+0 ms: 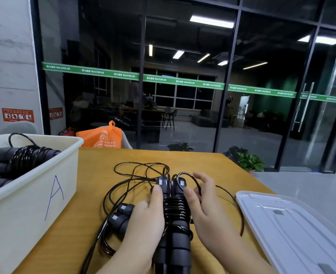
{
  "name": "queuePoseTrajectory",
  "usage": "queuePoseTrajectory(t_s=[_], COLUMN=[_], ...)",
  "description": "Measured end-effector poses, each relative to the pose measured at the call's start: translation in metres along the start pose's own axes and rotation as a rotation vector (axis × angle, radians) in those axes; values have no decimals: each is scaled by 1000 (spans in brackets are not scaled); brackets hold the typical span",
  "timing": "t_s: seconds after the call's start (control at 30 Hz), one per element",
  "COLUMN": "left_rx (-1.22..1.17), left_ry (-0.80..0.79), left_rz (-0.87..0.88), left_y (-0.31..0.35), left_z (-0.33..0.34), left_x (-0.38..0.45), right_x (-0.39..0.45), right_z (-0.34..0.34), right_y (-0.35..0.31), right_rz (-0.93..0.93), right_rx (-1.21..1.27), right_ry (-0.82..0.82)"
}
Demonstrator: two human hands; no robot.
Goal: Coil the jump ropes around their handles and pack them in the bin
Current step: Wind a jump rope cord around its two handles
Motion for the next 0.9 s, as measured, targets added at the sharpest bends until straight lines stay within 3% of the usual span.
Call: queuePoseTrajectory(t_s=[0.17, 0.3, 0.57, 0.67, 0.9], left_rx=[96, 159, 248, 256, 262], left_ry=[-26, -17, 4, 22, -41], left_rz=[70, 235, 379, 392, 369], left_y=[2, 12, 17, 19, 19], left_z=[-4, -8, -11, -16, -13], left_x=[5, 7, 10, 14, 10], right_x=[-2, -10, -6, -5, 4], right_z=[-10, -15, -7, 2, -12], right_y=[-4, -13, -6, -6, 0], right_rz=[-54, -186, -160, -190, -284], right_rx=[92, 130, 221, 129, 202], right_ry=[112, 194, 28, -71, 59])
Point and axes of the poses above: each hand's wrist, its own x-axis towards the middle knuckle, its own z-axis out of the palm, y = z × x, the point moved 6 cm from there along x, towards the middle knuckle, and after that the axes turned 15 degrees about z, right-handed, at the moved point
